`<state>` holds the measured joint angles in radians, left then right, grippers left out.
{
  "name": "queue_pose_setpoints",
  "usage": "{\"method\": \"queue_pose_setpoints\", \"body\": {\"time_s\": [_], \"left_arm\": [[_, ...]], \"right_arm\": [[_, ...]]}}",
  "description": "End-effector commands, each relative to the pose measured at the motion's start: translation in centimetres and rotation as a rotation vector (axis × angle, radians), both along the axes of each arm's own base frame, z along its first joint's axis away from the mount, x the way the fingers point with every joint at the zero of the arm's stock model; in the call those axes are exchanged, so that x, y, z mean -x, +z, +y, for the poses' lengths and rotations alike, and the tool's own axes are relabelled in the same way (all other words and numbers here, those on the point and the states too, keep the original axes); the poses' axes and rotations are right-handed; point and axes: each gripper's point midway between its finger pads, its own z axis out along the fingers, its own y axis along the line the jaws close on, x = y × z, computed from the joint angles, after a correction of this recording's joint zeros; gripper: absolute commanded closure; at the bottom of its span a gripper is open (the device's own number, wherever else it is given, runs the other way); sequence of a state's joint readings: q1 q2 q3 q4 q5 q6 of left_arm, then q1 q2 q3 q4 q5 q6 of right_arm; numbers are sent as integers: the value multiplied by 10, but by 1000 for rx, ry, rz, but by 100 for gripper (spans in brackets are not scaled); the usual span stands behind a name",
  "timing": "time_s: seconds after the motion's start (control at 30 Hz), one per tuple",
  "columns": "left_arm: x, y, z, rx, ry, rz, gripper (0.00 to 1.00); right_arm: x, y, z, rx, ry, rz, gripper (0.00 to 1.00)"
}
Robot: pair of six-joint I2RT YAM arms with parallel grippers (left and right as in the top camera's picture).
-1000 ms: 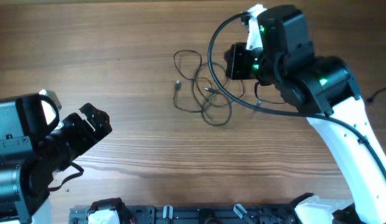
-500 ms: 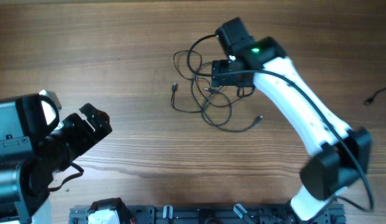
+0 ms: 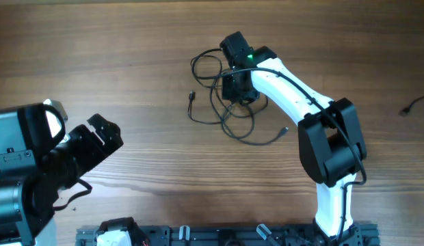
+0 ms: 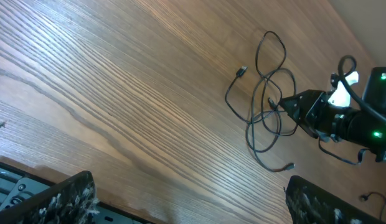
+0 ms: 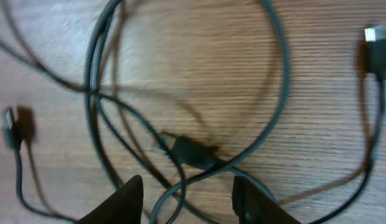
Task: Untangle cables
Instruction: 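Lower the right gripper onto the black cable tangle at center, then close the right gripper on one black cable strand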
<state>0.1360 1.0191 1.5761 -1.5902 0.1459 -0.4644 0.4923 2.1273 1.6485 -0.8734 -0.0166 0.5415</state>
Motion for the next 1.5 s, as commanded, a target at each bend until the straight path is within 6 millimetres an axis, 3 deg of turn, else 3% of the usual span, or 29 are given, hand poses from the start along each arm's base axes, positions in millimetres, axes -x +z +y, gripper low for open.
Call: {"method": "queue_pose_setpoints", "body": {"time_s": [0.0,0.2,0.47,0.77,0.83,0.97,1.13,1.27,1.37,1.47], "left_arm": [[0,4,3,-20,-2,-12,0],[2,3,3,-20,-2,-6,0],[4,2,3,-19,-2,2,0],[5,1,2,-18,-2,10,0],[5,1,2,-18,-2,10,0],[5,1,2,-18,-2,10,0],[5,1,2,-18,-2,10,0],[5,1,2,-18,-2,9,0],[5,1,2,-18,-2,10,0],[5,1,2,-18,-2,10,0]], "right_arm": [[-10,-8,-13,40,-198,-24,53],[-11,-13,-14,-12,-440,-10,50],[1,-38,-20,-5,-468,7,49],[5,-40,-22,0,-528,25,55],[6,-40,-23,-3,-563,30,49],[8,-43,-26,4,-593,29,49],[20,-67,-33,9,-598,37,50],[25,-79,-36,9,-594,35,70],[20,-78,-33,4,-537,15,96],[20,-77,-33,19,-455,7,96]]}}
